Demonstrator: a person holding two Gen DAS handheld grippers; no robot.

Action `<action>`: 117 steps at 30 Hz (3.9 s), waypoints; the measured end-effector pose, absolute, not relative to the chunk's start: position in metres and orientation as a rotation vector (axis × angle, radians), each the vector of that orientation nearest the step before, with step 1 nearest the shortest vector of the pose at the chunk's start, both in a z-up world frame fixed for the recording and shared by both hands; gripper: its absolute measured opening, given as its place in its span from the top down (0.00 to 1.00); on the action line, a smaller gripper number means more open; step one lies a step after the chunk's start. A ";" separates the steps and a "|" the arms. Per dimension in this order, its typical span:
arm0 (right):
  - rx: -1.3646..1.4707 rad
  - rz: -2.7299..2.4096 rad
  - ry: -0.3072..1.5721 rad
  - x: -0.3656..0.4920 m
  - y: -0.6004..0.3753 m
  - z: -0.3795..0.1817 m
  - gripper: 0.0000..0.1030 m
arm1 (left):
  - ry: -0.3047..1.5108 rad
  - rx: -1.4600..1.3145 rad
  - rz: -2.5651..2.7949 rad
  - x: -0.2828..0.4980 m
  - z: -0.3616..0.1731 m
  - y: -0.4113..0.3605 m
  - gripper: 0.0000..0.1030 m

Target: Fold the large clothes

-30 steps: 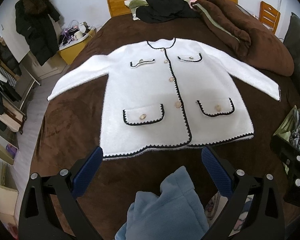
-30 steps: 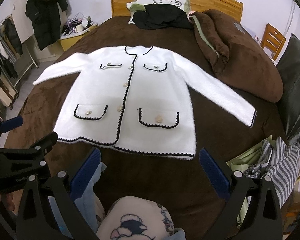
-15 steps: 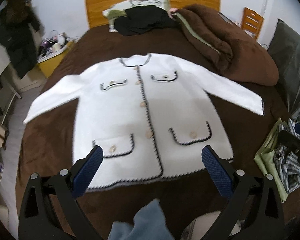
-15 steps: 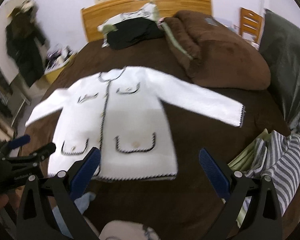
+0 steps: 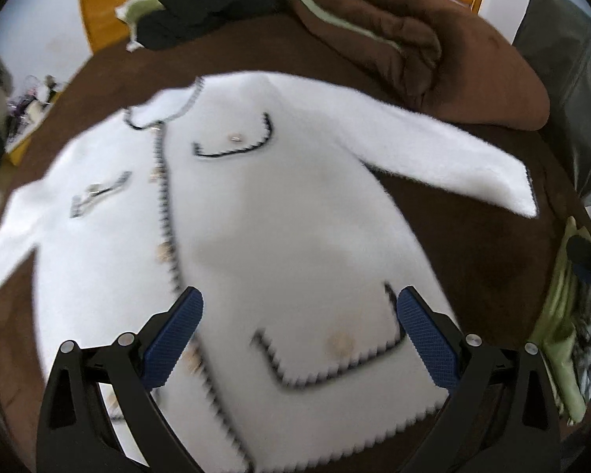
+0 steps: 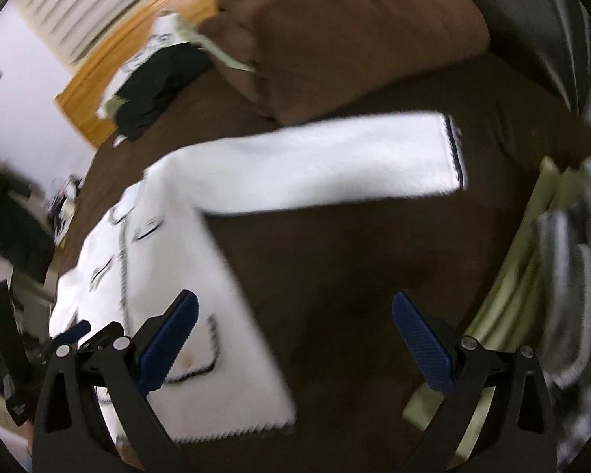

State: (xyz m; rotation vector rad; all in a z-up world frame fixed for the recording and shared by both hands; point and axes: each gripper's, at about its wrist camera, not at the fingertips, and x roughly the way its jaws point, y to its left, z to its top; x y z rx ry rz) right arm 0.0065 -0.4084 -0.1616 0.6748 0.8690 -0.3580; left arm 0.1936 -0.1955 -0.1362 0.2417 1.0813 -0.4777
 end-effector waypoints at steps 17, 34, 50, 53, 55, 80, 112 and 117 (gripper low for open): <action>1.279 -0.512 0.471 0.043 -0.525 -0.267 0.05 | 1.123 0.291 -0.568 0.301 -0.236 -0.277 0.05; 1.293 -0.647 0.395 0.081 -0.556 -0.259 0.86 | 1.163 0.321 -0.558 0.293 -0.237 -0.284 0.05; 0.877 -0.678 0.428 0.116 -0.548 -0.147 0.89 | 1.228 0.334 -0.543 0.302 -0.234 -0.299 0.05; 0.828 -0.653 0.433 0.117 -0.534 -0.136 0.88 | 1.246 0.328 -0.549 0.305 -0.233 -0.300 0.05; 0.786 -0.624 0.418 0.123 -0.520 -0.115 0.88 | 1.268 0.299 -0.564 0.313 -0.226 -0.294 0.06; 0.183 0.296 0.811 0.325 -0.125 -0.069 0.88 | 1.176 0.092 -0.028 0.354 -0.131 0.035 0.06; 0.325 0.134 1.020 0.274 -0.199 -0.167 0.40 | 1.143 0.091 -0.050 0.334 -0.122 0.055 0.06; 0.530 0.034 0.990 0.263 -0.271 -0.188 0.40 | 1.171 0.069 -0.138 0.335 -0.148 0.019 0.06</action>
